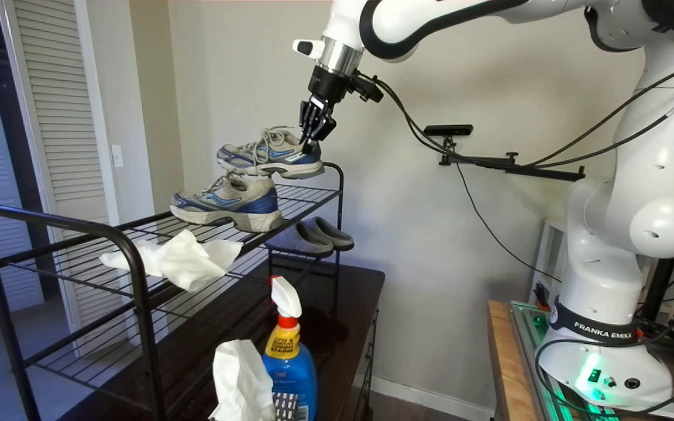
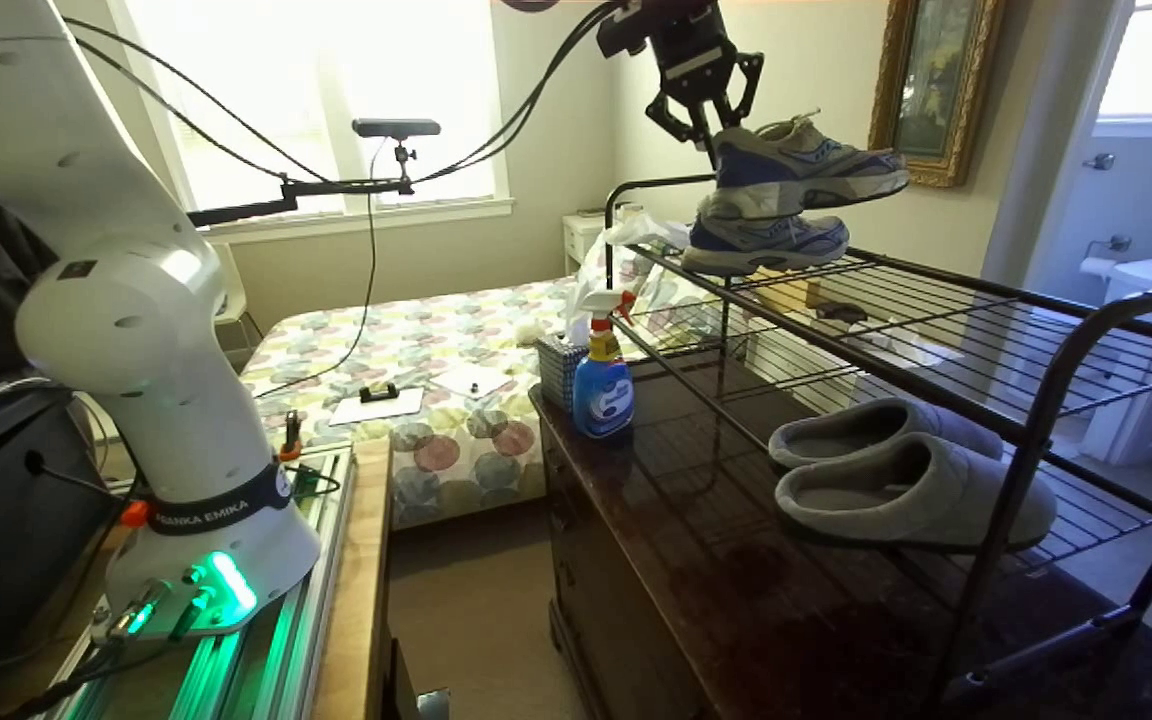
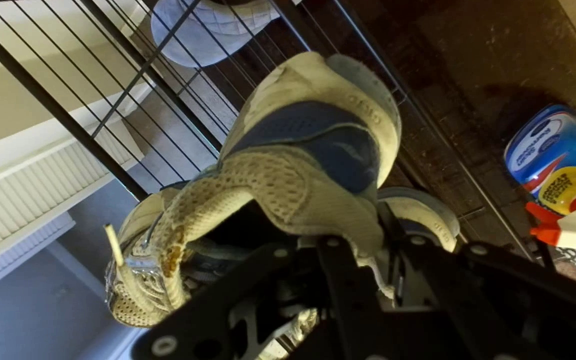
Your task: Get the sneaker that's on the second shelf and place it on the top shelf
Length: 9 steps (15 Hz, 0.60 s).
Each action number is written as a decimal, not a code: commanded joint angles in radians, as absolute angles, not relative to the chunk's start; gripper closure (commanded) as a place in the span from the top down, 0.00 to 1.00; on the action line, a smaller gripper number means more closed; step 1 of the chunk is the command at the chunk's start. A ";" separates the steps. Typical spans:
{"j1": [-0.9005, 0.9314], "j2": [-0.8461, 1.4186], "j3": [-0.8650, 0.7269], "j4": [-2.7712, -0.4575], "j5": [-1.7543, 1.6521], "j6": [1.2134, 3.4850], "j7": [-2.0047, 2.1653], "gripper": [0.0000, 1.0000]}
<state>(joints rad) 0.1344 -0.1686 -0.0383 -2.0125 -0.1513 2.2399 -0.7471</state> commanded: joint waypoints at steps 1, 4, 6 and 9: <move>0.111 -0.123 -0.004 -1.959 -0.168 2.268 -0.699 0.05; 0.113 -0.096 0.009 -1.934 -0.175 2.259 -0.689 0.05; 0.113 -0.068 0.013 -1.915 -0.160 2.255 -0.697 0.05; 0.103 -0.020 0.013 -1.891 -0.151 2.254 -0.690 0.05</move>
<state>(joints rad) 0.1270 -0.0822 -0.0019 -1.9558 -0.1547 2.2524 -0.7100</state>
